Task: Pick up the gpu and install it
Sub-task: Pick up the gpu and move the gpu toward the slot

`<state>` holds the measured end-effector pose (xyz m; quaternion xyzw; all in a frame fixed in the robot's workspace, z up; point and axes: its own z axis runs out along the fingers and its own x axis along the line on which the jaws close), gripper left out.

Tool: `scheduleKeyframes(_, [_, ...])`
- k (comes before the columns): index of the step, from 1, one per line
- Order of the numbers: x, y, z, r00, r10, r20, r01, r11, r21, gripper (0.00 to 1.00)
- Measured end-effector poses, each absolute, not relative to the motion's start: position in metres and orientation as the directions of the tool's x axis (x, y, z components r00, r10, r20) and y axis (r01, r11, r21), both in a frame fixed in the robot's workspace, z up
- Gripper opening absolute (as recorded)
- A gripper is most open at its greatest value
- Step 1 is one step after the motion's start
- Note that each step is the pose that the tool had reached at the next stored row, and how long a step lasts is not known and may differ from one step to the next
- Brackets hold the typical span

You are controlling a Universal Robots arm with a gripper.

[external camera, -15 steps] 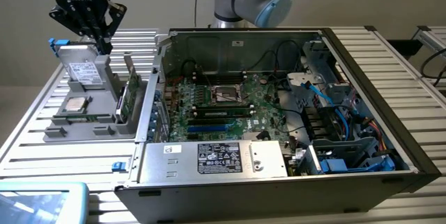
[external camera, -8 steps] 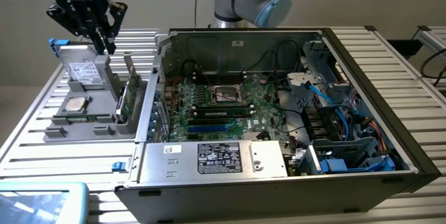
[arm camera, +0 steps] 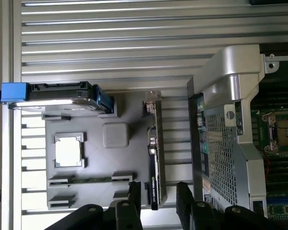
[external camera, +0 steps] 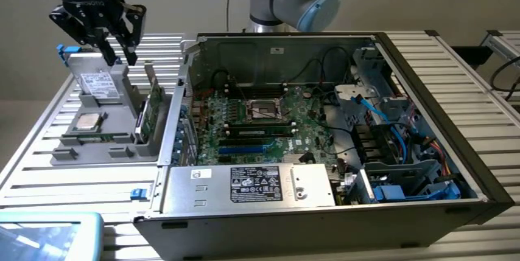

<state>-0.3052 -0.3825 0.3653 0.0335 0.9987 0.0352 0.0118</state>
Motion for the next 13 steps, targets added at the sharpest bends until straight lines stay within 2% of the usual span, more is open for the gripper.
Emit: scheduleKeyframes(13, [-0.308, -0.383, 0.342, -0.999, 0.025, -0.021, 0.023, 0.996, 0.085, 0.44])
